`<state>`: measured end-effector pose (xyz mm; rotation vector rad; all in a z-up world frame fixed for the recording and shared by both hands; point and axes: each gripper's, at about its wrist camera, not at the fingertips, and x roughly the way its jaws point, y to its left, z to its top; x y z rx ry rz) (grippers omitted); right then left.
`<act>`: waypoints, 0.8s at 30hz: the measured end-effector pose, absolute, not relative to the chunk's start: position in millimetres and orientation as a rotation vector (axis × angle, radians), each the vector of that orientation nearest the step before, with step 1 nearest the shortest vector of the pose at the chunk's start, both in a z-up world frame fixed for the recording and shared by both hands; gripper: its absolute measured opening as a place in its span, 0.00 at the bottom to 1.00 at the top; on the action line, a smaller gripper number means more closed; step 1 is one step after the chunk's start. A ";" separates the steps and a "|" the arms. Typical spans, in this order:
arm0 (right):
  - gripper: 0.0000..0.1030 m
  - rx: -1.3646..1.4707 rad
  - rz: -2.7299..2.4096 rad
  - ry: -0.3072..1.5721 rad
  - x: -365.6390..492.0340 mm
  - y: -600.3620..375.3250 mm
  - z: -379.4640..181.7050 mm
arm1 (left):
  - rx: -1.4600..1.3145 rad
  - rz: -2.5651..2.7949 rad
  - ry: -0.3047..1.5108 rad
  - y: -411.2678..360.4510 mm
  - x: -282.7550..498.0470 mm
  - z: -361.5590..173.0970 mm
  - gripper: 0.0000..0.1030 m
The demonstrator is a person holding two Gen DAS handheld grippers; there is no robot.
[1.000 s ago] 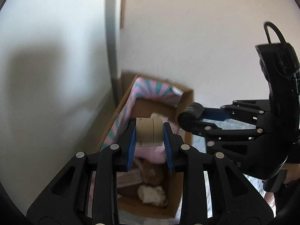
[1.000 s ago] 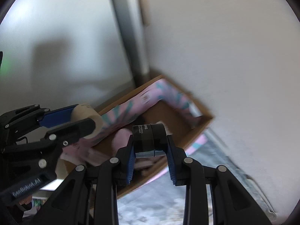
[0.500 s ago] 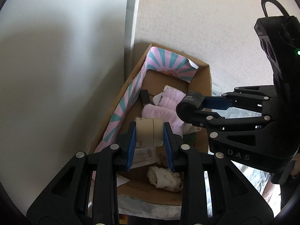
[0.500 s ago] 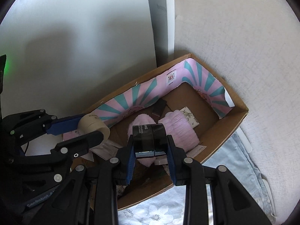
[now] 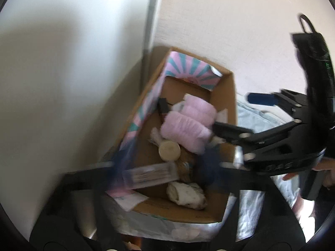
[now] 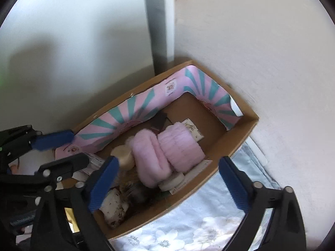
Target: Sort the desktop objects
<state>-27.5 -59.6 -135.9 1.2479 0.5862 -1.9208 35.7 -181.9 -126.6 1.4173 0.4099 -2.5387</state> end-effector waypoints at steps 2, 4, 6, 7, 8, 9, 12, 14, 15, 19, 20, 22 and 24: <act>0.99 1.250 -1.937 0.569 -31.1 -54.4 -134.4 | 1.410 -2.549 0.410 -185.9 35.4 -130.1 1.00; 0.99 1.250 -1.950 0.573 -31.9 -53.9 -134.9 | 1.430 -2.548 0.490 -190.8 34.9 -132.7 1.00; 0.99 1.245 -1.960 0.593 -30.1 -55.0 -136.2 | 1.439 -2.538 0.498 -191.2 33.0 -134.3 1.00; 0.99 1.247 -1.957 0.596 -29.3 -56.3 -140.3 | 1.447 -2.532 0.478 -189.5 32.0 -134.9 1.00; 0.99 1.249 -1.955 0.597 -28.6 -57.2 -141.9 | 1.460 -2.527 0.456 -187.1 30.7 -135.6 1.00; 0.99 1.250 -1.956 0.601 -27.3 -57.8 -142.9 | 1.470 -2.524 0.443 -185.0 30.7 -135.3 1.00; 0.99 1.250 -1.959 0.616 -25.3 -59.5 -144.3 | 1.497 -2.510 0.406 -178.6 30.7 -136.6 1.00; 0.99 1.252 -1.962 0.616 -25.4 -60.5 -145.3 | 1.506 -2.508 0.398 -175.3 32.6 -135.6 1.00; 0.99 1.254 -1.963 0.614 -25.3 -60.3 -145.0 | 1.506 -2.508 0.396 -174.0 33.8 -135.1 1.00; 0.99 1.253 -1.967 0.617 -24.9 -59.1 -143.4 | 1.510 -2.507 0.393 -172.3 35.7 -134.0 1.00; 0.99 1.252 -1.969 0.618 -24.8 -58.5 -143.2 | 1.510 -2.507 0.390 -171.9 36.1 -134.0 1.00; 0.99 1.251 -1.971 0.617 -25.0 -57.5 -142.9 | 1.510 -2.505 0.387 -172.6 36.3 -132.9 1.00; 0.99 1.250 -1.967 0.617 -25.2 -56.5 -143.3 | 1.511 -2.505 0.386 -172.9 36.5 -132.7 1.00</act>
